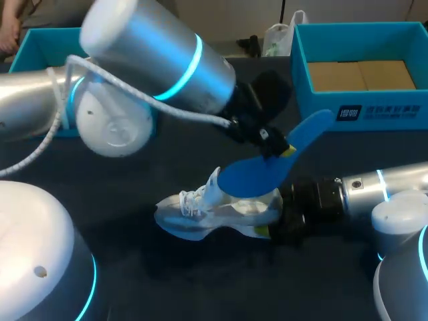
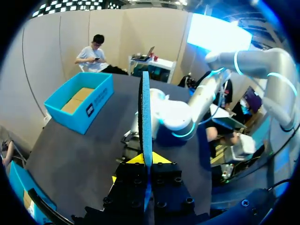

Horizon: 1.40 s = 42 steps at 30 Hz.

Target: Take the shoe out of the shoebox, open the shoe tongue, remove and reinsert the insole, then place the shoe into the shoebox

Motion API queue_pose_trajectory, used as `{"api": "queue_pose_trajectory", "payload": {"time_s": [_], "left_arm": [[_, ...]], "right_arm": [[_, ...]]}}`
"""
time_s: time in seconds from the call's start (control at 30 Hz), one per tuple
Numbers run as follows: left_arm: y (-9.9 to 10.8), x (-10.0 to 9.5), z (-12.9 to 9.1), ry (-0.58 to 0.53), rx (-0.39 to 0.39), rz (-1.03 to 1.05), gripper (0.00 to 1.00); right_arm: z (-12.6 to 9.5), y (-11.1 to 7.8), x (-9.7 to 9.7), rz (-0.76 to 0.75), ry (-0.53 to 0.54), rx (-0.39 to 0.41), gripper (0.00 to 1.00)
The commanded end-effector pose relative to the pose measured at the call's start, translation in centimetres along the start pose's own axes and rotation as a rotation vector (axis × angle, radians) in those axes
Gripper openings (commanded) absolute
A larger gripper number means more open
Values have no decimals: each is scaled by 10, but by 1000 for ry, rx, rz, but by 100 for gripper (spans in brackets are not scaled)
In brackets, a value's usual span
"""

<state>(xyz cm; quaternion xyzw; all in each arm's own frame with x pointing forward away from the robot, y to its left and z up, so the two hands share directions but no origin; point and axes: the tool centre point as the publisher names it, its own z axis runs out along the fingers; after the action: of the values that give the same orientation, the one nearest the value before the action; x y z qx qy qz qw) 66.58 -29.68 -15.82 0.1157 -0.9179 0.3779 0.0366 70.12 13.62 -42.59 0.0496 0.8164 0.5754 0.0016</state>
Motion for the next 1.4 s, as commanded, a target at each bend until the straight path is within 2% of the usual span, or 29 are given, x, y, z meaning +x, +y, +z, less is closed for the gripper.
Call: {"api": "queue_pose_trajectory", "payload": {"time_s": [0.03, 0.23, 1.1, 1.3, 1.4], "left_arm": [[7, 5, -44, 154, 62, 8, 0], [-2, 6, -78, 197, 119, 9, 0], [-2, 6, -78, 197, 119, 9, 0], [-8, 17, -112, 214, 255, -23, 0], [-11, 24, -128, 269, 334, -41, 0]], "right_arm": [[3, -1, 1, 0, -2, 4, 0], [3, -1, 1, 0, -2, 4, 0], [3, -1, 1, 0, -2, 4, 0], [3, -1, 1, 0, -2, 4, 0], [3, -1, 1, 0, -2, 4, 0]]}}
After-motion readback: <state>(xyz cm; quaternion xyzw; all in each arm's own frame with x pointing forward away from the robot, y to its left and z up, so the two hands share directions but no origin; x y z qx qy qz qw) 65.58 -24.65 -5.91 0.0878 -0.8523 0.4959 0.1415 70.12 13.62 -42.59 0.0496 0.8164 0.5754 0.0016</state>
